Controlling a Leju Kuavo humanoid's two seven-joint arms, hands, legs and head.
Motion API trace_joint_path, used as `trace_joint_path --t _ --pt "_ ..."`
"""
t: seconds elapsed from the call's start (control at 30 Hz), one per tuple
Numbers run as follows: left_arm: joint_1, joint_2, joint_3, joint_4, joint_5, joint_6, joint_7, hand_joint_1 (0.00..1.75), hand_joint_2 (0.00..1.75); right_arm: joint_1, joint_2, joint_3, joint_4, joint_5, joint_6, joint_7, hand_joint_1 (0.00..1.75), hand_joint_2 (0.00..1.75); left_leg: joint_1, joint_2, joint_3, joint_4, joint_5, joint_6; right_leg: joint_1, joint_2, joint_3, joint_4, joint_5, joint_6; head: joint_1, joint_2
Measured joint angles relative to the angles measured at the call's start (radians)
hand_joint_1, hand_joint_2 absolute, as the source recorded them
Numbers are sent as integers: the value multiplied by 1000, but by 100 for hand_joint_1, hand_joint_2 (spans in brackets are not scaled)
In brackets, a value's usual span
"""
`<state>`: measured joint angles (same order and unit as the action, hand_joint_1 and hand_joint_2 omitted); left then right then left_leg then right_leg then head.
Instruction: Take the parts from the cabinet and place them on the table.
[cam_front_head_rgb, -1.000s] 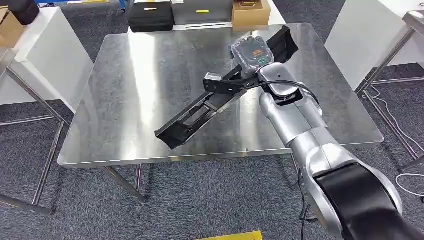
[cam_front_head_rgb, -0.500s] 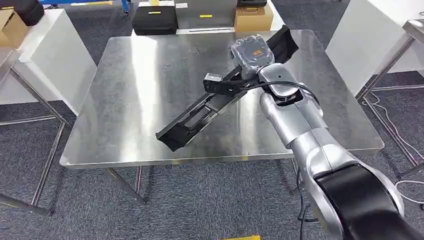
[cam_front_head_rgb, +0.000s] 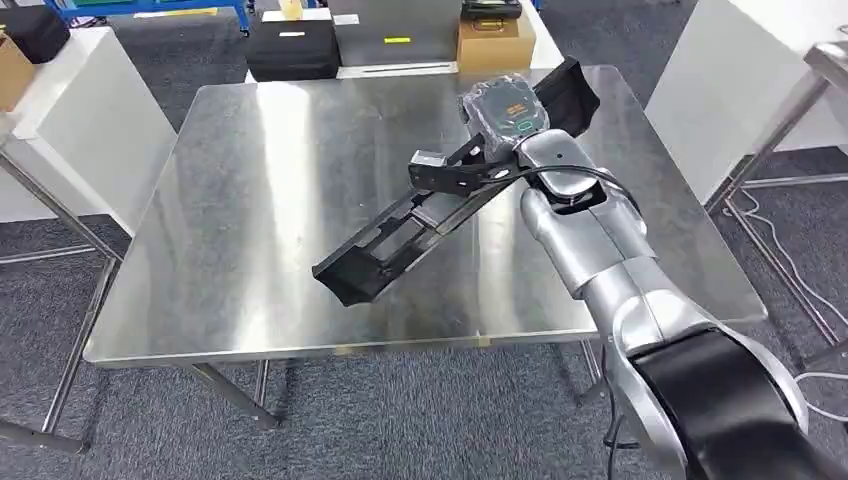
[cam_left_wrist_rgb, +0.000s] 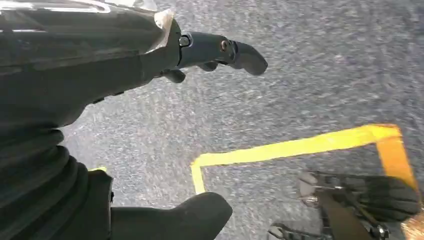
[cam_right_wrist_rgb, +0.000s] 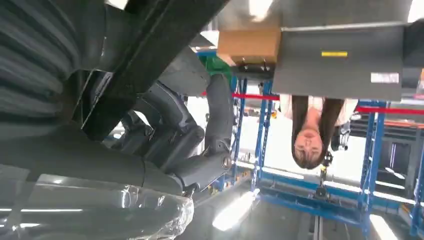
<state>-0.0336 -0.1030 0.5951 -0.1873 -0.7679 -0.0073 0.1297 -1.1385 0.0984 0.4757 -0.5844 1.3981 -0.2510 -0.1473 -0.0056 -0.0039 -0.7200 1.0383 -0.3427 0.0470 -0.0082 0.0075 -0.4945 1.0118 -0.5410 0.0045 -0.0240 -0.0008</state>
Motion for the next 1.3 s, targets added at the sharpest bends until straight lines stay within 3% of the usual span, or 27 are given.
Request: trace_joint_path --t 0.07,0.1,0.13,0.17,0.2,0.27,0.3,0.37,0.4,0.43,0.47,0.5,0.53,0.63,0.7,0.77,0.8,0.83,0.87,0.9,0.93,0.97,1.0,1.07,1.1,1.23,1.3 --pt "-2 1 2 -1 -2 1 2 0 175 3 -2 0 0 1 0 0 175 175 -9 1 25 -43 -17 13 2 -2 23 -14 9 15 -7 0" --pt "-1 0 3 0 -2 0 2 0 175 1 -1 1 -1 0 0 0 175 175 -9 5 41 -50 -25 23 3 -2 29 -20 22 32 -7 0" --pt "-1 0 3 -1 -1 1 2 0 175 0 -2 1 -2 0 0 0 175 175 -1 0 69 -66 -21 28 7 -2 22 -5 15 31 -6 0" --pt "-1 -1 5 -1 -1 1 2 0 175 -4 -2 1 -2 0 -1 0 175 175 -2 0 86 -71 -25 31 4 -2 0 48 23 30 -5 0" --pt "-3 -1 5 -1 -1 1 2 0 175 -7 -3 1 0 0 -1 0 175 175 -2 -1 93 -71 -33 37 3 -2 -51 129 31 30 -5 0" --pt "-5 -3 5 -1 -2 0 2 0 175 -1 -3 2 0 0 -1 0 175 175 -1 -8 108 -71 -53 30 2 -2 -156 253 -13 24 -5 0" --pt "-4 -4 5 -1 -4 0 2 0 175 6 -4 2 1 0 -1 0 175 175 -2 -13 121 -71 -66 29 2 -2 -192 271 -57 15 -5 0" --pt "0 -8 5 0 -5 0 2 0 175 12 -8 2 3 1 0 0 175 175 -2 -21 149 -70 -89 26 2 -2 -212 216 -79 15 -4 0" --pt "0 -8 6 0 -6 0 2 0 175 12 -9 2 5 2 0 0 175 175 -2 -25 166 -68 -104 23 2 -2 -203 139 -46 31 -3 0" --pt "0 -9 6 0 -6 0 2 0 175 12 -11 2 5 2 0 0 175 175 -2 -28 181 -66 -119 20 2 -3 -186 49 24 55 -3 0" --pt "2 -10 6 0 -6 0 2 0 175 16 -13 2 7 2 1 0 175 175 -2 -29 187 -65 -133 15 0 -6 -172 -13 141 71 -3 0" --pt "2 -9 8 0 -6 -1 2 0 175 17 -15 2 10 2 2 -1 175 175 -7 -30 200 -57 -149 11 5 -6 -169 -35 176 58 -6 0" --pt "-1 -9 10 0 -6 -1 2 0 175 13 -11 3 10 4 5 -3 175 175 -6 -32 195 -61 -152 7 10 -2 -150 -31 165 27 -4 0" --pt "-1 -8 17 -1 -7 -1 2 0 175 8 -10 2 10 4 4 -4 175 175 -3 -30 194 -33 -155 1 -6 -1 -136 -33 154 5 -6 0" --pt "-3 -10 19 -1 -8 -2 -1 0 175 4 -9 3 10 4 4 -5 175 175 1 -9 116 90 -136 -17 -5 2 -117 -37 140 -14 -10 0" --pt "-2 -10 23 -1 -8 -1 -13 0 175 12 -8 3 13 4 5 -5 175 175 10 -3 26 213 -193 -31 -5 3 -98 -37 123 -14 -9 0" --pt "0 -10 25 -1 -8 3 -41 0 175 16 -9 3 15 4 5 -5 175 175 12 -1 -11 246 -240 -35 -5 3 -87 -36 114 -14 -8 0" --pt "1 -10 26 -1 -11 19 -94 0 175 19 -10 3 16 4 6 -5 175 175 14 1 -30 246 -258 -36 -5 4 -76 -36 105 -13 -9 0" --pt "3 -10 26 -3 -23 49 -195 0 175 20 -12 4 16 4 7 -5 175 175 15 1 -36 215 -243 -34 -4 6 -64 -36 95 -11 -9 0" --pt "2 -10 26 -6 -34 80 -289 0 175 20 -13 4 16 4 8 -5 175 175 15 1 -26 156 -198 -31 -4 6 -51 -36 86 -9 -8 0" --pt "1 -8 26 -9 -41 109 -362 0 175 19 -16 4 15 6 8 -9 175 175 15 1 -5 77 -127 -24 -4 6 -37 -37 76 -6 -8 0" --pt "-1 -6 26 -11 -51 140 -413 0 175 20 -18 4 15 10 8 -12 175 175 13 1 21 -16 -30 -14 -3 5 -26 -40 65 -4 -8 0" --pt "-3 -4 26 -11 -52 166 -438 0 175 20 -21 4 16 11 8 -13 175 175 8 0 26 -53 3 -9 0 5 -17 -36 57 1 -6 0" --pt "-4 -2 30 -23 -51 213 -485 0 175 16 -26 5 15 14 7 -14 175 175 0 0 36 -51 -6 -1 1 9 -23 -44 51 12 -9 0" --pt "-4 0 32 -30 -51 242 -511 0 175 15 -30 5 14 15 7 -14 0 0 -3 -1 35 -49 -8 1 0 8 -21 -46 48 17 -6 0" --pt "-4 0 33 -31 -51 247 -514 0 175 15 -31 5 14 15 7 -14 0 0 -3 -1 35 -48 -9 1 -1 8 -20 -47 48 17 -6 0" --pt "-6 1 36 -37 -51 264 -533 0 175 12 -34 5 12 16 6 -14 0 0 -1 -1 43 -56 -9 5 4 8 -14 -51 44 24 -8 0"
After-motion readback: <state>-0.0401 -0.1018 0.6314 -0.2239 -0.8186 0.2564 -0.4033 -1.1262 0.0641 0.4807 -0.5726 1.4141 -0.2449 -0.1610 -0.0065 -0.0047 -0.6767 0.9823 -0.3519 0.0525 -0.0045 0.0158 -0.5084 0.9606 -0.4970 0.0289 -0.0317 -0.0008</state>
